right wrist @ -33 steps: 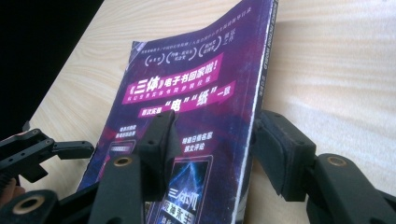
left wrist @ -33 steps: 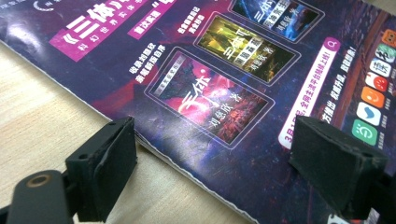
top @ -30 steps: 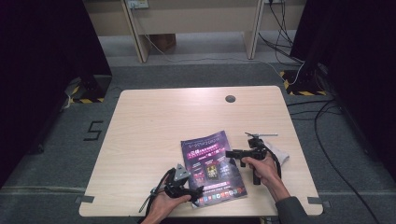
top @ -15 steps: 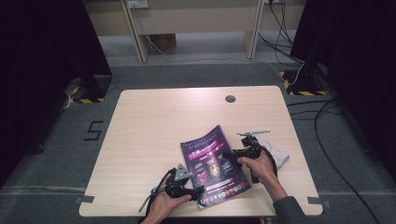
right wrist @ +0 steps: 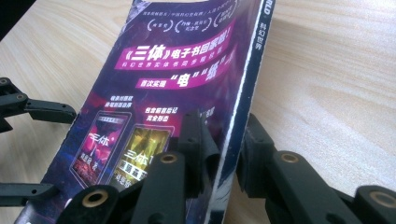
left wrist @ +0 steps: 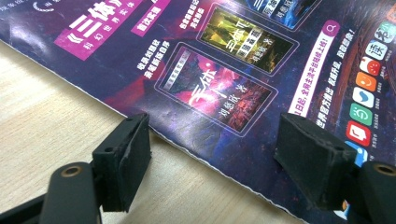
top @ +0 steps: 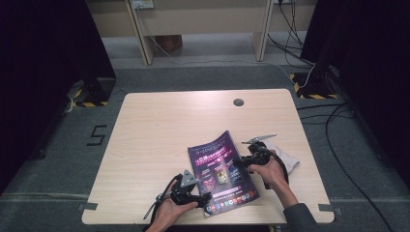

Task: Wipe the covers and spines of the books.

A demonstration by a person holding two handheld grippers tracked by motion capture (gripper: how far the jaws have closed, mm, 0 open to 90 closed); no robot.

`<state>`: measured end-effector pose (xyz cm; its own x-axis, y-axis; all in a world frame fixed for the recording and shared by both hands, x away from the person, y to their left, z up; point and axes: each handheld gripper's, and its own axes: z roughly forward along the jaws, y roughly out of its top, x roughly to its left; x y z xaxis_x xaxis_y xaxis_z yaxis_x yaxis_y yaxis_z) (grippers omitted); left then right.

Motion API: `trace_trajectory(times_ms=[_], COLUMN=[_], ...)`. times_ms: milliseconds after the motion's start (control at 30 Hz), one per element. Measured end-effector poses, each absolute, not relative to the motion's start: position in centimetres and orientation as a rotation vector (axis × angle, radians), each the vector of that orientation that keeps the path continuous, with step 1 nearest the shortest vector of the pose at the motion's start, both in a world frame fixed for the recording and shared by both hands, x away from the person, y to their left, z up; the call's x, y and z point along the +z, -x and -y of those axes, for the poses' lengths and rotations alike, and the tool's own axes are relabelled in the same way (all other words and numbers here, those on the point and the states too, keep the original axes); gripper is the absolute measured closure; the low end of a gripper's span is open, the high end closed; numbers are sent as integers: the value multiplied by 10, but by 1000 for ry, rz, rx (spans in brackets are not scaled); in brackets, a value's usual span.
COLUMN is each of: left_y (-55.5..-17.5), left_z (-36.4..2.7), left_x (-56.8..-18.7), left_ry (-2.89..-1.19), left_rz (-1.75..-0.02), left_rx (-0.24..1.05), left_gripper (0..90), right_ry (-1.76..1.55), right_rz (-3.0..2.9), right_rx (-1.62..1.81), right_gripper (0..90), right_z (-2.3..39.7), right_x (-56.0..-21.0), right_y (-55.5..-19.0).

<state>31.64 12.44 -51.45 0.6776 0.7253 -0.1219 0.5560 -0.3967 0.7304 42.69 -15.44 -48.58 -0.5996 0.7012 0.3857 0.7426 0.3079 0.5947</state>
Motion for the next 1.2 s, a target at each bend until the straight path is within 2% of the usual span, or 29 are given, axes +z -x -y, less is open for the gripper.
trace_trajectory(times_ms=[500, 1000, 1200], left_y=[-315, -316, -317], left_z=[-131, -180, -186], left_x=[-513, -504, -503], left_ry=[-2121, -2091, -2072], left_rz=[-953, -1029, -1052], left_rx=[281, 313, 325], left_gripper=[250, 249, 249], right_ry=[1208, 1032, 972], right_rz=[2734, 3053, 3156], right_rx=[-1083, -864, -792], right_gripper=[779, 840, 845], right_z=[137, 96, 83], right_x=[-465, -419, -398], right_y=[-428, -444, -449])
